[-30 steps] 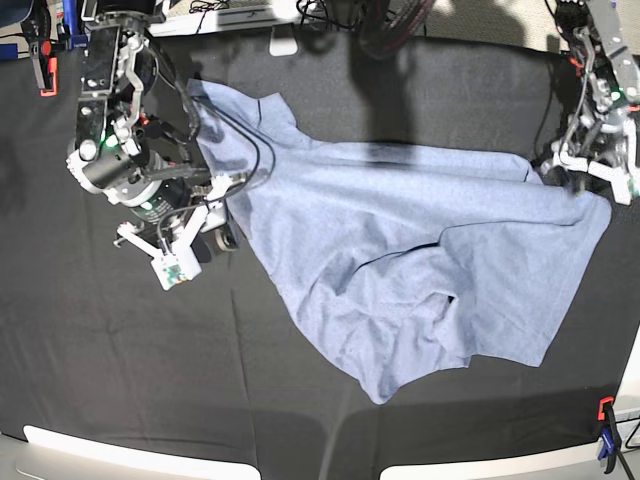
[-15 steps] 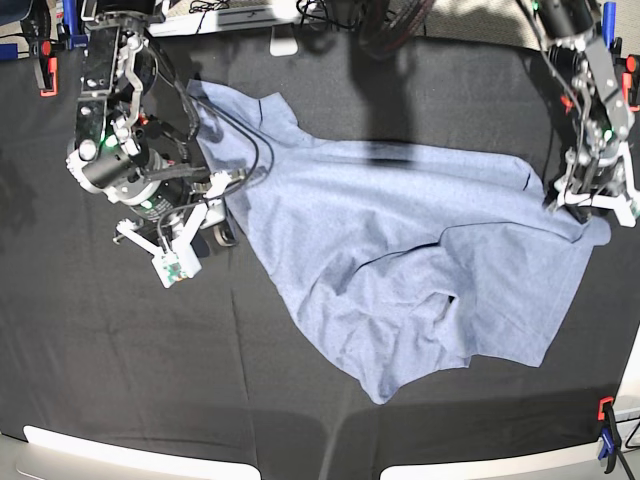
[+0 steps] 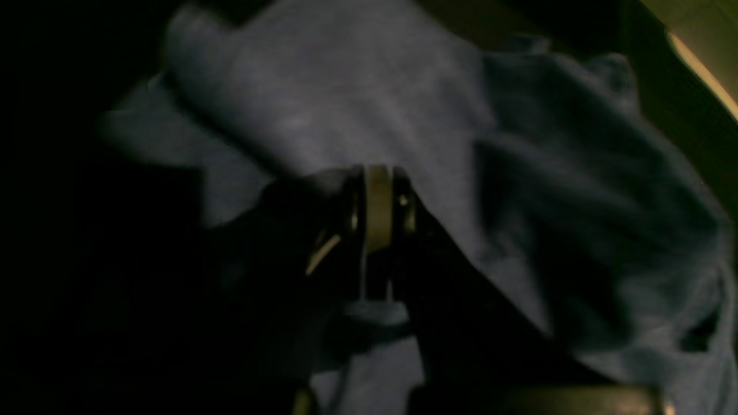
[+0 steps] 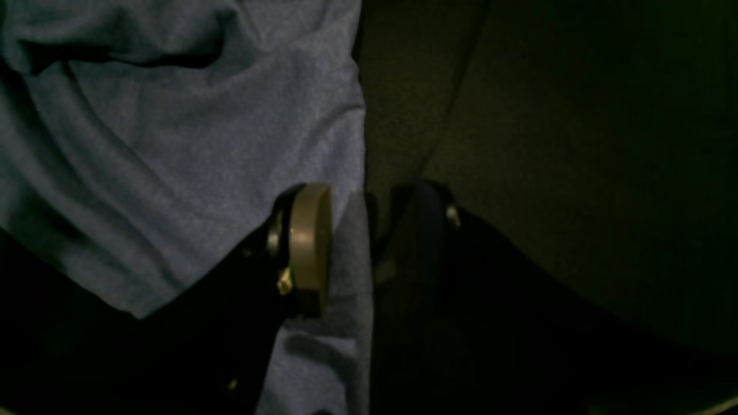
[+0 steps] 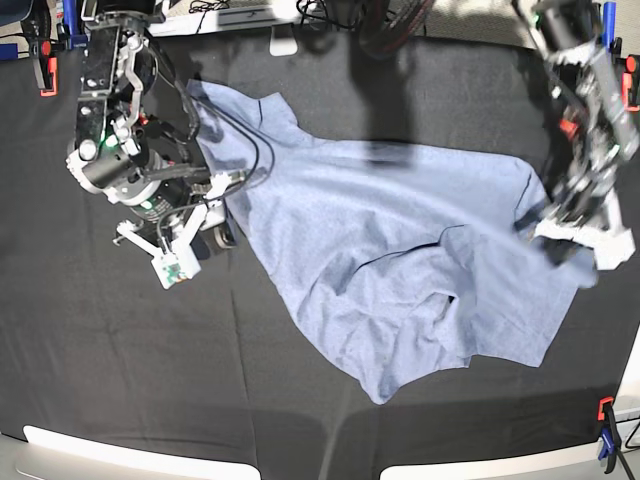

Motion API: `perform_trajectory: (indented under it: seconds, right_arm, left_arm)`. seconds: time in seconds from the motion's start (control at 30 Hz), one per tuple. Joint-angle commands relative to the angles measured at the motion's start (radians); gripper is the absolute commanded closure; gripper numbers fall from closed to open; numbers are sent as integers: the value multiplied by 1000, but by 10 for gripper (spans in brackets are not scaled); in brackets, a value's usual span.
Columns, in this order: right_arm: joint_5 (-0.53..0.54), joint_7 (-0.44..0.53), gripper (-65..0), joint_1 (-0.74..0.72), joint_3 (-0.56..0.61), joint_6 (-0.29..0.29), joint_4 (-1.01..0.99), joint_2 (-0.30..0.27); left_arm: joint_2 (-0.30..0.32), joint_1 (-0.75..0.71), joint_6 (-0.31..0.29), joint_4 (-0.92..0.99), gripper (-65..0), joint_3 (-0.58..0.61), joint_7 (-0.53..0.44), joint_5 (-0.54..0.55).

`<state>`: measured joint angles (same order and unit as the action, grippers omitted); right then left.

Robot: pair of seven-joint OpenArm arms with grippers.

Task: Layout the t-shirt on the table in an organized manner, then fold the t-shirt properly
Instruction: 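Grasp the shirt edge with the left gripper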

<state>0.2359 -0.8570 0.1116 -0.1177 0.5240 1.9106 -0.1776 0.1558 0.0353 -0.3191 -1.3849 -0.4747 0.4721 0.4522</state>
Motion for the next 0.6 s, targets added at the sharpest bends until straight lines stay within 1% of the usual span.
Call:
perform_trajectory:
  seconds: [0.0, 0.1, 0.2, 0.3, 0.33, 0.4, 0.43, 0.47, 0.57]
  right_arm:
    - [8, 25, -226, -14, -2, 0, 17, -5]
    - [8, 23, -226, -14, -2, 0, 17, -5]
    - [7, 20, -226, -14, -2, 0, 17, -5]
    - [7, 18, -226, -14, -2, 0, 17, -5]
    - [7, 18, -226, -14, -2, 0, 17, -5]
    - [7, 19, -226, -14, -2, 0, 17, -5]
    - [7, 19, -226, -14, -2, 0, 17, -5]
    - [7, 19, -226, -14, -2, 0, 17, -5]
    - [8, 19, -226, -14, -2, 0, 17, -5]
  left_arm:
    - [11, 25, -11, -18, 0, 19, -19, 13]
    - [11, 54, -11, -18, 0, 93, 8, 8]
    - [11, 87, -11, -18, 0, 160, 41, -50]
    - [17, 111, -11, -35, 0, 169, 108, -80]
    - [26, 114, -11, -49, -40, 167, 137, -81]
    - [48, 114, -11, -85, -165, 167, 189, -80]
    - [60, 114, -11, -105, -210, 167, 214, -80]
    - [72, 113, -11, -122, -231, 167, 237, -80]
    - [96, 111, -11, -161, -233, 167, 301, -80]
